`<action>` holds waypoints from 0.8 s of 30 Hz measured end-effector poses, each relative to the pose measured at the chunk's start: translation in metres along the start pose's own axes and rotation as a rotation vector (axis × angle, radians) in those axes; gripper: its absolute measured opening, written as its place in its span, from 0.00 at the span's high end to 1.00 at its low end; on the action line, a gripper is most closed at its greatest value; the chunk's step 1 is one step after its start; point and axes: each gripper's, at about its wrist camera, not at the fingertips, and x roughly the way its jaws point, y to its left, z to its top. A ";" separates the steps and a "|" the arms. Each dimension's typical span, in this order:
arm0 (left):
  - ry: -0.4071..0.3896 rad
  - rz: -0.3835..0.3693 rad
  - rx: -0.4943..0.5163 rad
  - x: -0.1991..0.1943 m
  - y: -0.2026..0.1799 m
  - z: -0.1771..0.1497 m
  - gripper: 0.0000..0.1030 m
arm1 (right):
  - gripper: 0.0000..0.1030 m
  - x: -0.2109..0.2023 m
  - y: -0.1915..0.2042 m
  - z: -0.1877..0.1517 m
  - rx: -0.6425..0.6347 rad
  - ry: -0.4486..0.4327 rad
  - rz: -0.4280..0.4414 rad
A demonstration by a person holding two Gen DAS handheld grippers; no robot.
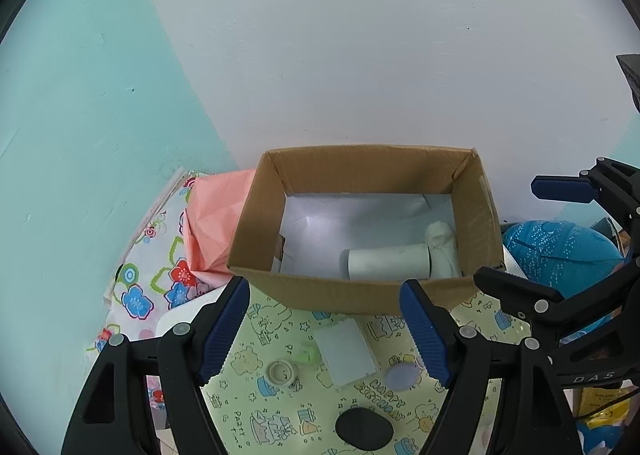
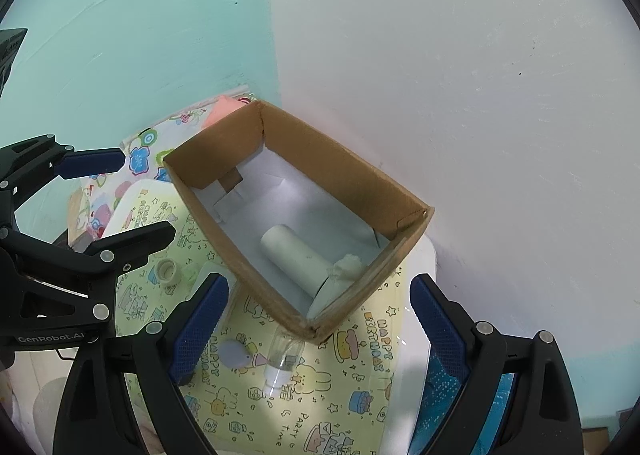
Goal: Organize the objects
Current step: 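Withdraw both open tools from the box back over the tray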
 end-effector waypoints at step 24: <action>-0.010 -0.032 -0.009 -0.037 0.000 -0.035 0.23 | 0.09 -0.038 0.031 -0.026 -0.019 -0.028 -0.043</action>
